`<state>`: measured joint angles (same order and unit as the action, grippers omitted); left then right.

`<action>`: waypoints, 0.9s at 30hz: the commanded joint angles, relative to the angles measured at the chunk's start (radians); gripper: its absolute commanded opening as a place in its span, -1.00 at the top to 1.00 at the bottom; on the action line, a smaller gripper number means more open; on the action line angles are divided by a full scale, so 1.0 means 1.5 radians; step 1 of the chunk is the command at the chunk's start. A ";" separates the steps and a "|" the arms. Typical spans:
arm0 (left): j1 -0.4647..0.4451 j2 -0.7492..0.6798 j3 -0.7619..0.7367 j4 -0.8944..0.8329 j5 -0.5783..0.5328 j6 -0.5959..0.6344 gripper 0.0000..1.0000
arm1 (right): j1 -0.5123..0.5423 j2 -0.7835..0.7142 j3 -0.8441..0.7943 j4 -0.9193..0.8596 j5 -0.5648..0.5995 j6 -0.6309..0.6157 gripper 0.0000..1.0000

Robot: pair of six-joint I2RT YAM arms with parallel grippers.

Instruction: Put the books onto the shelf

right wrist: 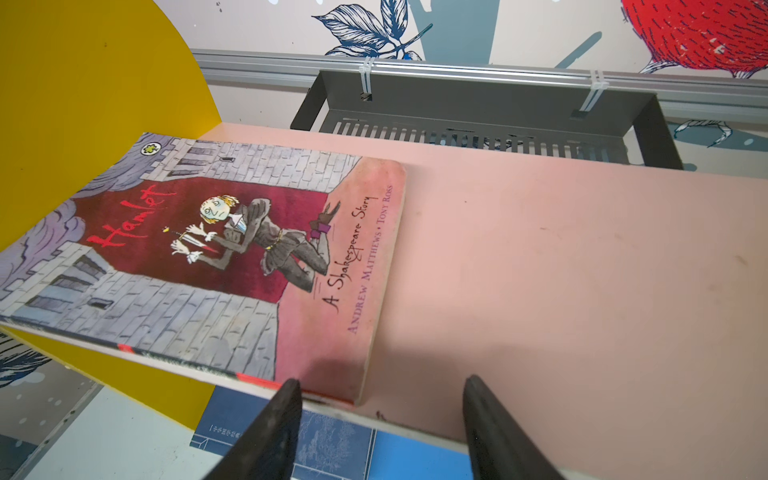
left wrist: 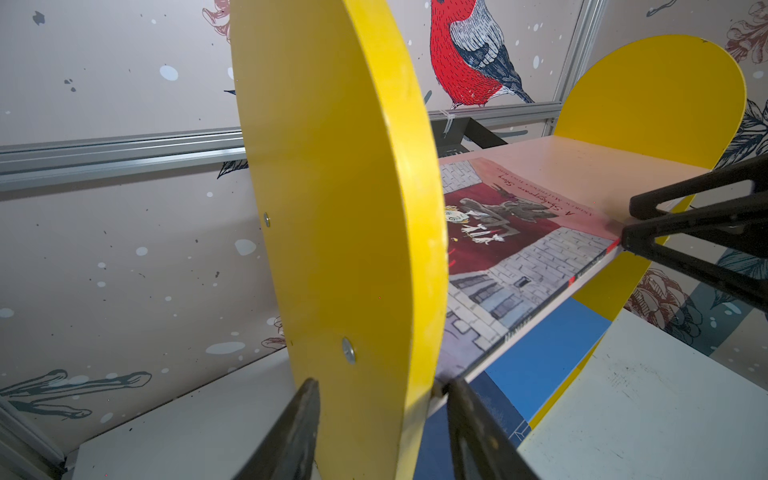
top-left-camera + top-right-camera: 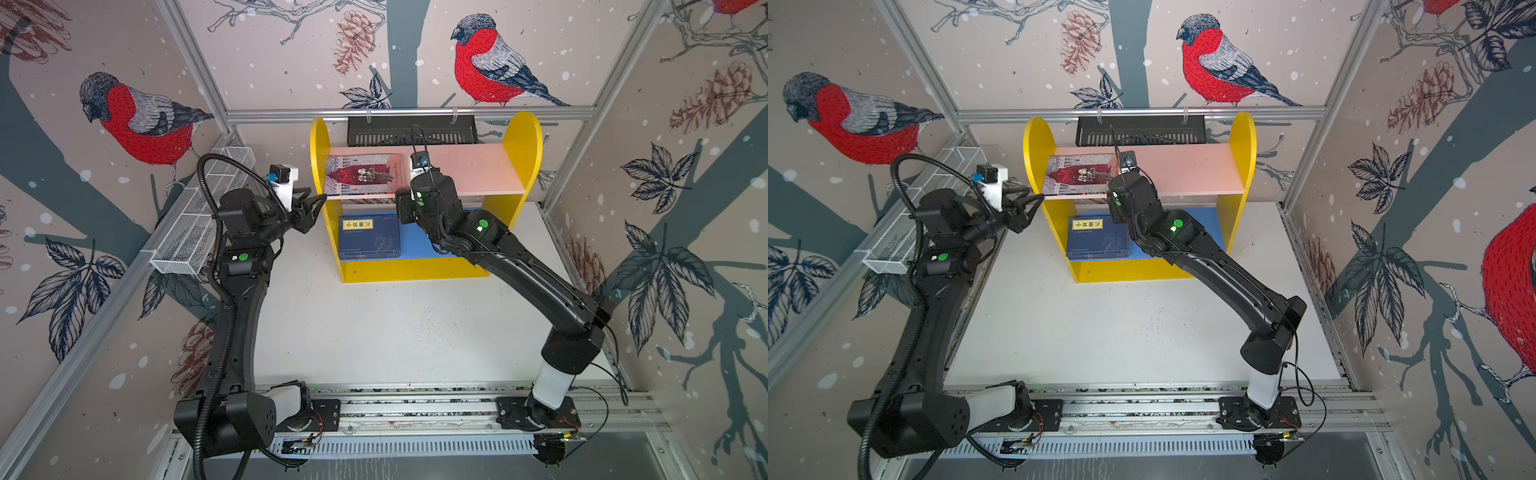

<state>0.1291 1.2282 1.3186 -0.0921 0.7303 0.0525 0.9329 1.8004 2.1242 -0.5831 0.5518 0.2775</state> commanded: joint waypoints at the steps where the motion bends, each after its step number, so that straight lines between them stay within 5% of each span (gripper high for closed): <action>1: 0.001 -0.005 0.005 0.009 0.003 0.012 -0.15 | 0.000 -0.001 0.006 0.001 -0.022 0.006 -0.28; 10: 0.001 -0.007 0.069 -0.063 0.069 0.039 -0.47 | -0.018 -0.013 0.009 -0.007 -0.113 0.052 -0.32; 27: 0.001 -0.003 0.148 -0.078 0.089 -0.013 -0.50 | -0.054 -0.015 0.009 -0.008 -0.235 0.105 -0.34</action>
<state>0.1291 1.2247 1.5379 -0.2222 0.8410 0.0341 0.8539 1.7805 2.1338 -0.5819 0.2443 0.4057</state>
